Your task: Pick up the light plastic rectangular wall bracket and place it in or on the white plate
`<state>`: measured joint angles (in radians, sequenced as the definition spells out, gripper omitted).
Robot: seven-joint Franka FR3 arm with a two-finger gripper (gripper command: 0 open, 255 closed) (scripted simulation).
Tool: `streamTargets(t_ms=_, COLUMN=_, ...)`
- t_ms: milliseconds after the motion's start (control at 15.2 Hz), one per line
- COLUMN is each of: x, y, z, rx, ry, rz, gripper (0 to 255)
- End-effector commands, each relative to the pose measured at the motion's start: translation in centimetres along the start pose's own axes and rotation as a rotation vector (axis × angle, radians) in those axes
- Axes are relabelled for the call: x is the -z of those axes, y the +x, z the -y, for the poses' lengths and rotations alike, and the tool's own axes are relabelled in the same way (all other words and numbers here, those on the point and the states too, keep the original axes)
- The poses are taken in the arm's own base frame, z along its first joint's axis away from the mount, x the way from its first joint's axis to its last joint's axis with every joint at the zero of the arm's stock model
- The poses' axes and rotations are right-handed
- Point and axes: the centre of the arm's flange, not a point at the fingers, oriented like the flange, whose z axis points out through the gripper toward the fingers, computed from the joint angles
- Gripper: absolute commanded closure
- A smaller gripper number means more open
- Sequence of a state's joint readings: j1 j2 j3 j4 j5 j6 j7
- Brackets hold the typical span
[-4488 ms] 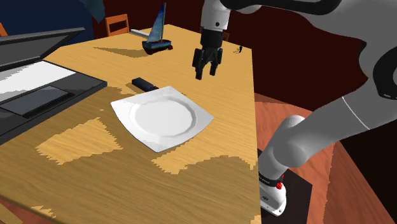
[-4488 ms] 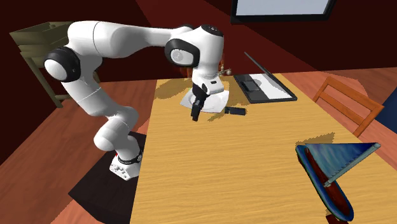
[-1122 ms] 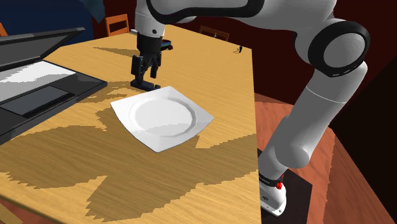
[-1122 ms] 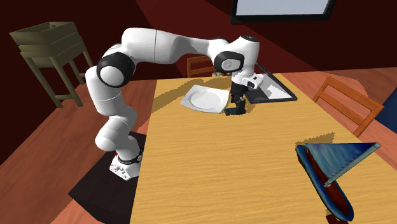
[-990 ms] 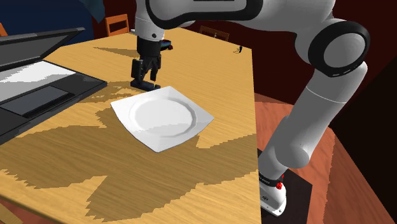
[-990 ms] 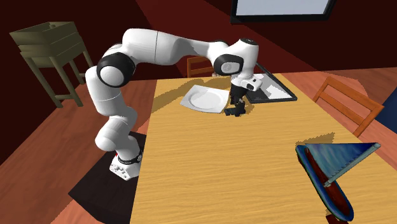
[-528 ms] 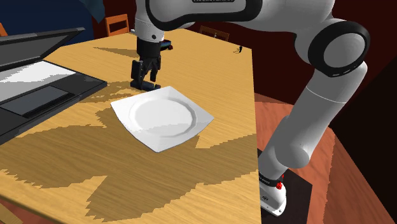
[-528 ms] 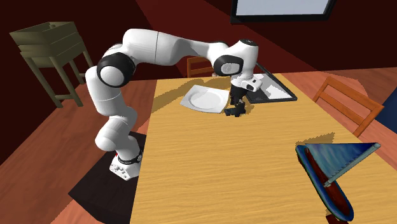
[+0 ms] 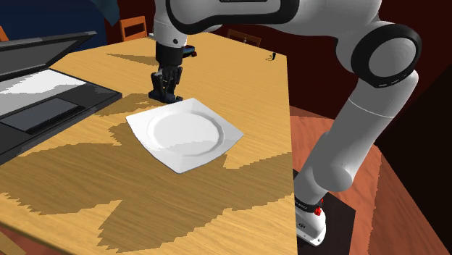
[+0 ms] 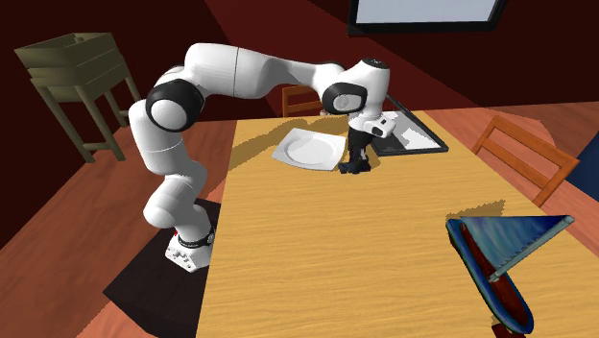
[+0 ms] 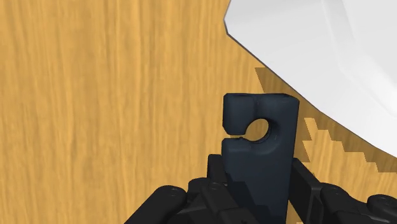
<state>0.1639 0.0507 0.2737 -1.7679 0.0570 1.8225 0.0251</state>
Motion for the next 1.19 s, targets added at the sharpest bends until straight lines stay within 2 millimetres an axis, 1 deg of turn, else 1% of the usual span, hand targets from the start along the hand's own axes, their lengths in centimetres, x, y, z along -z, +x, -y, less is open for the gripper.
streamTargets(t_ms=0, x=-0.2, y=0.0, z=-0.1, rx=-0.001, ry=0.000, rz=0.003, gripper=255)
streamTargets(t_ms=66, x=-0.2, y=0.0, z=0.0, rx=-0.001, ry=0.000, rz=0.003, gripper=255)
streamTargets(t_ms=1122, x=8.3, y=0.0, z=0.6, rx=-0.001, ry=0.000, rz=0.003, gripper=255)
